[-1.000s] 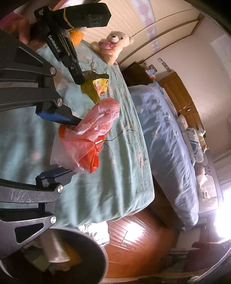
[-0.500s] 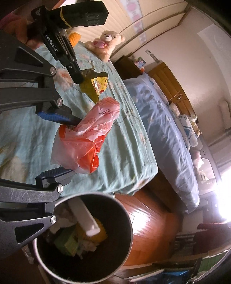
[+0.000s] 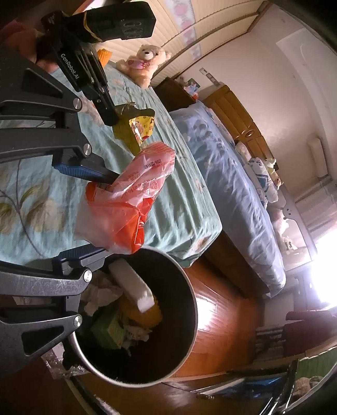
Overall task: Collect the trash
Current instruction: 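Carry the yellow wrapper and pink-red plastic bag over the bin with both tools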
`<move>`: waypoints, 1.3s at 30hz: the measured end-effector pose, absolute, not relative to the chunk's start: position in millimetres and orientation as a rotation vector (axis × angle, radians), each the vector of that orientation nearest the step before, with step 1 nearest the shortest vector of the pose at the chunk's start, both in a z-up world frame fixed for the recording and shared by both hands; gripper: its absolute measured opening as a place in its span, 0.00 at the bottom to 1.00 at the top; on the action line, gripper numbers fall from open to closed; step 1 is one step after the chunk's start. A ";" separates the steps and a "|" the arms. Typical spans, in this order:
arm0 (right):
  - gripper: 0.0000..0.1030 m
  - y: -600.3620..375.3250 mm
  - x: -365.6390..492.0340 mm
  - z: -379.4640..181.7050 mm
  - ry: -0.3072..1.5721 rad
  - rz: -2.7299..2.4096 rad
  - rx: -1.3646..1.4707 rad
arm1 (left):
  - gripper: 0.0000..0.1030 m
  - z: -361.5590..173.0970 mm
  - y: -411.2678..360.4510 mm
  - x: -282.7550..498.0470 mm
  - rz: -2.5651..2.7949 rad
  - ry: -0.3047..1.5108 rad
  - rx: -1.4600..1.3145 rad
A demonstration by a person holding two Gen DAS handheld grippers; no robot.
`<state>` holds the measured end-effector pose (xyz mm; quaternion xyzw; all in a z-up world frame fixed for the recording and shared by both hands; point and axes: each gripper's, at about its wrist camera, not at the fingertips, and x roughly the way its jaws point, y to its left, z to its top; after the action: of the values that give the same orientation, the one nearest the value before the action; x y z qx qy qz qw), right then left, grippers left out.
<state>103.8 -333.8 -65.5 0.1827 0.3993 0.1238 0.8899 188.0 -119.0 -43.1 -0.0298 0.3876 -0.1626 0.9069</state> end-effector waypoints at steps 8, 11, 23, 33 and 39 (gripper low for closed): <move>0.44 -345.4 93.8 -62.8 0.817 0.236 0.387 | 0.06 -40.7 -136.7 186.1 -0.364 0.802 -0.037; 0.44 -350.7 91.8 -62.8 0.813 0.225 0.392 | 0.06 -40.2 -142.5 186.0 -0.376 0.802 -0.031; 0.44 -380.0 82.8 -67.7 0.815 0.160 0.413 | 0.06 -40.3 -168.3 192.5 -0.423 0.813 -0.010; 0.44 -404.5 80.8 -70.6 0.813 0.099 0.420 | 0.06 -42.0 -189.9 202.5 -0.458 0.818 0.006; 0.44 -413.6 80.7 -72.3 0.811 0.076 0.428 | 0.06 -42.3 -204.0 206.4 -0.476 0.815 0.022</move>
<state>80.7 -413.6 -72.3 0.2063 0.3915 0.0367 0.8960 206.4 -204.0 -42.3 0.0105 0.3924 -0.2292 0.8907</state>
